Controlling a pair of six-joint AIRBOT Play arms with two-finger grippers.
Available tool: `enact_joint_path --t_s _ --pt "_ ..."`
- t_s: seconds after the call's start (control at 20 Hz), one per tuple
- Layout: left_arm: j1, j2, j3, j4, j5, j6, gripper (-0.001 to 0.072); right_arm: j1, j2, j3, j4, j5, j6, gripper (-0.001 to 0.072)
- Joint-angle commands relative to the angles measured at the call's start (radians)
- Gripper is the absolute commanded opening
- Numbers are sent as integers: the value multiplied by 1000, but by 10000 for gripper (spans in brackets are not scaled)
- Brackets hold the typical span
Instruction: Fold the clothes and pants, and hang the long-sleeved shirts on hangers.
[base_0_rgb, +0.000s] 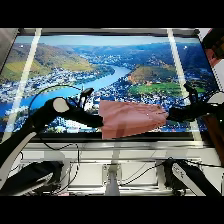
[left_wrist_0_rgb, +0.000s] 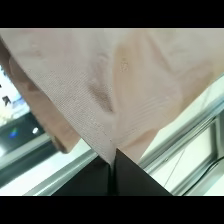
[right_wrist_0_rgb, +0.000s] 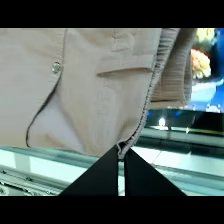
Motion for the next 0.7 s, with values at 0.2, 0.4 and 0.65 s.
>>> enact_joint_path --t_s 0.2,0.4,0.65 --pt "-68 -109 -6 -9 -16 -35 705 -1 -20 -68 -48 -119 -6 682" --pt "-3 -78 -5 14 -14 -24 390 -2 -20 35 -237 -283 -1 599" --pt "148 14 -6 24 -14 -21 199 -138 -60 146 -279 -439 55 19"
